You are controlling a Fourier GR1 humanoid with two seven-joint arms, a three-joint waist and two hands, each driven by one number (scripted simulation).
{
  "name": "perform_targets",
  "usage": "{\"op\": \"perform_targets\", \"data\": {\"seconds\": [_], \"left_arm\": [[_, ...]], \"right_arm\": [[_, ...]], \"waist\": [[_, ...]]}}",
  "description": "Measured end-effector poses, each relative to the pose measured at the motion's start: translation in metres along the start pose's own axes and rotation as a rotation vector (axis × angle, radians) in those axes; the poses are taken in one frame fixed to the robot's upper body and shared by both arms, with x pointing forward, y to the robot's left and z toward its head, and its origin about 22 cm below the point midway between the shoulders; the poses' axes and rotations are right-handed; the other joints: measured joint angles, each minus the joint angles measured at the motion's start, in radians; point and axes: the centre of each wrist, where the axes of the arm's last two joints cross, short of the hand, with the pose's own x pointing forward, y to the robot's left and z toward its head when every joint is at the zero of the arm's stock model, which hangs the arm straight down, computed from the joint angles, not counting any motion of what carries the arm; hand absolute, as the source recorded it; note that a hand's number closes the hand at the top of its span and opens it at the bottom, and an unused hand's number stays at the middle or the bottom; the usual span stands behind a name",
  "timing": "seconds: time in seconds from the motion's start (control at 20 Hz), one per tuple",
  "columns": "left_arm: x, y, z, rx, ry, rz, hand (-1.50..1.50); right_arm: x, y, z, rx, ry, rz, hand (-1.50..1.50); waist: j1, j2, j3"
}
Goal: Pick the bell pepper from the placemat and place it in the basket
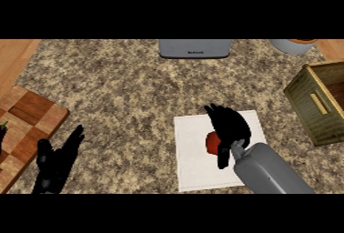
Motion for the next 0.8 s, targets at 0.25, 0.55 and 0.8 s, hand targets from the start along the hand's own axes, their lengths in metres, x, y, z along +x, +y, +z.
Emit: {"op": "perform_targets", "data": {"seconds": [0.25, 0.55, 0.8], "left_arm": [[0.001, 0.001, 0.001, 0.006, 0.013, -0.006, 0.00], [-0.001, -0.002, -0.003, 0.002, 0.007, -0.002, 0.00], [0.003, -0.003, -0.003, 0.000, 0.020, -0.004, 0.00]], "right_arm": [[-0.001, 0.006, -0.002, -0.008, -0.007, -0.005, -1.50], [-0.006, 0.017, -0.001, -0.024, -0.027, 0.041, 1.50], [-0.002, 0.013, -0.010, -0.058, -0.054, 0.116, 1.50]], "waist": [[-0.001, 0.001, -0.001], [-0.002, -0.001, 0.000], [0.001, -0.001, -0.001]]}}
